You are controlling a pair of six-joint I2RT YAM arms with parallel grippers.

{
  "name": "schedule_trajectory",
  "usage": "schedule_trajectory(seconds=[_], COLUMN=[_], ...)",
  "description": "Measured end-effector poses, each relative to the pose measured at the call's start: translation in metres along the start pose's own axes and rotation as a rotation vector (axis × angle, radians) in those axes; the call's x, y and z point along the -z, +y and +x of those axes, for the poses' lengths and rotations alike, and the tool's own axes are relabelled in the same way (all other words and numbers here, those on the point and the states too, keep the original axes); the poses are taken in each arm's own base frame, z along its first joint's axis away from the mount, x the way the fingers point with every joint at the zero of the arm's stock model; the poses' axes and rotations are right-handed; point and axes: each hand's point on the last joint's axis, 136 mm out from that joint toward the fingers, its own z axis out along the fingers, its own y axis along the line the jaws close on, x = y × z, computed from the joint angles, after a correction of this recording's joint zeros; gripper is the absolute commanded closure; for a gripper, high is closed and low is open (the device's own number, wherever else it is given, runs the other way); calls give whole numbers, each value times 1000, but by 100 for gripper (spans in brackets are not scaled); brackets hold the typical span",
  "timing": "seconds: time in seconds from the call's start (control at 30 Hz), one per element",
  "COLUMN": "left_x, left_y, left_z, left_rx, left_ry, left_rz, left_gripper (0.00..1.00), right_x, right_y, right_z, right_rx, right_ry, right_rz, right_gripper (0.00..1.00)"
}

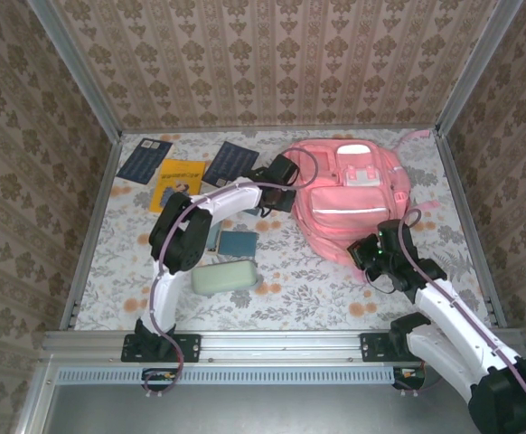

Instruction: Pack the student bag

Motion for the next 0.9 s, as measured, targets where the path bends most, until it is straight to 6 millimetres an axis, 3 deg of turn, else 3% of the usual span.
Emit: schedule_trajectory(seconds=[0.17, 0.37, 0.57, 0.9], left_x=[7, 29, 47, 42], left_y=[-2, 1, -11, -24], left_z=[3, 17, 33, 69], left_rx=[2, 15, -9, -54], left_ry=[-15, -28, -27, 39], left_rz=[25, 79, 118, 129], left_gripper=[100, 100, 100, 100], right_x=[-2, -11, -16, -17], right_y=[-3, -14, -18, -16], right_z=[1, 4, 4, 3], right_rx=[7, 11, 8, 9], right_ry=[14, 45, 53, 52], right_rz=[15, 67, 95, 96], right_gripper=[100, 100, 100, 100])
